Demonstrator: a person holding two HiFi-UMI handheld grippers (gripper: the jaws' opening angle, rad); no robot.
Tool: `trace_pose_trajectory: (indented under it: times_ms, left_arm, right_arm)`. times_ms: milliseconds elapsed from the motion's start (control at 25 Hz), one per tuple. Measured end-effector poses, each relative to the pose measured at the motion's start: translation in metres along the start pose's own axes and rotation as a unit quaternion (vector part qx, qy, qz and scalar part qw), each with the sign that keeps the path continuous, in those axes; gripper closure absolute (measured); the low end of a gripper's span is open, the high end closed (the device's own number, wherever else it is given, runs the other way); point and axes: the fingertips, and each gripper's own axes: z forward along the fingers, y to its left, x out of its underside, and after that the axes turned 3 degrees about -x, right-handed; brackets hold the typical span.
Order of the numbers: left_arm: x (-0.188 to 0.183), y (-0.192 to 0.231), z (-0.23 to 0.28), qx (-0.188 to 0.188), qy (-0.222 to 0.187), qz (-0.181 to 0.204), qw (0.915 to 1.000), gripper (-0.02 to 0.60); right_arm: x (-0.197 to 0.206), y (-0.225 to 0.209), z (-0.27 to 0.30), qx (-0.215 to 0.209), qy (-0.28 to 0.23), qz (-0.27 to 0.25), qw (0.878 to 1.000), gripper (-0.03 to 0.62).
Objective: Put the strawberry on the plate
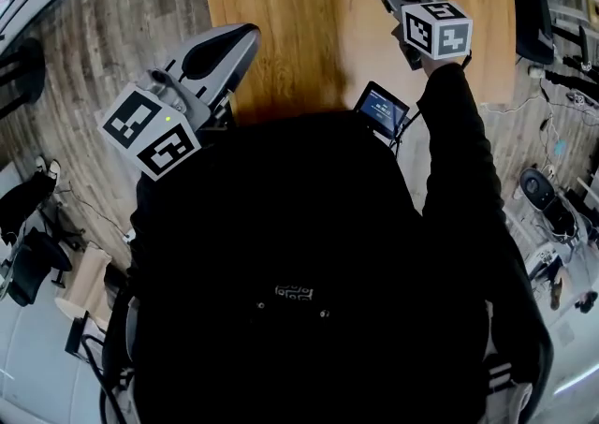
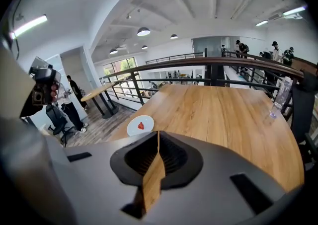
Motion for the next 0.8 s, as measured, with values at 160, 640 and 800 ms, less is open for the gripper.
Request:
trace_pose_trajectory:
  times_ms: [160,640,800]
  left_arm:
    - [-0.007,-0.005,0.012,0.022,0.006,0.007,0.9997,0.581]
    - [-0.019,-0.015,0.028,0.063,0.008,0.023,0.9977,0.581]
    - [-0.029,-0.02,0.031,0.071,-0.002,0.025,0.9972,0.581]
  right_arm:
    - [0.003,0.012,-0.021,-0.021,-0.017,0.017,1.0,0.574]
    - [-0.041,0.067,-0.08,-0.06,-0.118,0.04,0.99,0.576]
    - [-0.072,0.083,-0.099,-0.073,-0.161,0.037,0.984,0.576]
